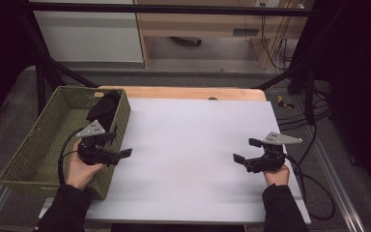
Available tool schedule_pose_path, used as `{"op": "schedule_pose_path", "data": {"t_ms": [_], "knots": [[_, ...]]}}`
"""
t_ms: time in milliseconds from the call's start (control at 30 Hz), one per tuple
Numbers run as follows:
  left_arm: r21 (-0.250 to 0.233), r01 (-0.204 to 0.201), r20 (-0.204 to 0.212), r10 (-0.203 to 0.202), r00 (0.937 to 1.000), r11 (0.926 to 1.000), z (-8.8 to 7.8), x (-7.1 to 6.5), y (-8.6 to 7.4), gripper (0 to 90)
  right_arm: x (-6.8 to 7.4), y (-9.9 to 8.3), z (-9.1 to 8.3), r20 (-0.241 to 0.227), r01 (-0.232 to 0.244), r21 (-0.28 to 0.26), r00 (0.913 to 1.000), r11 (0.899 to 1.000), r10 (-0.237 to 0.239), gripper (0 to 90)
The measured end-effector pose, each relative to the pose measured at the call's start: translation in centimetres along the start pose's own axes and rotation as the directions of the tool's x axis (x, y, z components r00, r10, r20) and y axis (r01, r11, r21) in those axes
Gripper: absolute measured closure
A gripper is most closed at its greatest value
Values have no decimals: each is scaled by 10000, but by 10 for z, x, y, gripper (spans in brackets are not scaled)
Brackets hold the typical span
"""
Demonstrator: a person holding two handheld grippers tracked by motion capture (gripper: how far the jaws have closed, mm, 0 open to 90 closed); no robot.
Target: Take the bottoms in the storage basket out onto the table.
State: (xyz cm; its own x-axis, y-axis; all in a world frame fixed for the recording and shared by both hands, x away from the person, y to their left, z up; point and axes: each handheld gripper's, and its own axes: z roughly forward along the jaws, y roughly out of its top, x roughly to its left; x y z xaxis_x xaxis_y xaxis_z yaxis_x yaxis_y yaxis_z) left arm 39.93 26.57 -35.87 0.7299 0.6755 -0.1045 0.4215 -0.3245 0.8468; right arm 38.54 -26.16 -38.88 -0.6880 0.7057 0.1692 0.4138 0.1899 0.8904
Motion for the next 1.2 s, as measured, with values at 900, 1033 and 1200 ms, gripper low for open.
{"op": "schedule_pose_path", "data": {"t_ms": [900, 1033, 1200], "knots": [[29, -60, -77, 60, 10000, 10000, -7, -3, 6, 49, -1, -1, 2, 4, -14, 103, 10000, 9999, 13, 38], [64, -3, -132, 4, 9999, 10000, -8, -2, 7, 49, -1, -1, 2, 12, 16, 158, 10000, 9999, -16, 38], [15, 31, -220, -30, 9998, 10000, -11, -1, 8, 49, -2, -2, 2, -23, -14, 161, 10000, 9999, 15, 39]]}}
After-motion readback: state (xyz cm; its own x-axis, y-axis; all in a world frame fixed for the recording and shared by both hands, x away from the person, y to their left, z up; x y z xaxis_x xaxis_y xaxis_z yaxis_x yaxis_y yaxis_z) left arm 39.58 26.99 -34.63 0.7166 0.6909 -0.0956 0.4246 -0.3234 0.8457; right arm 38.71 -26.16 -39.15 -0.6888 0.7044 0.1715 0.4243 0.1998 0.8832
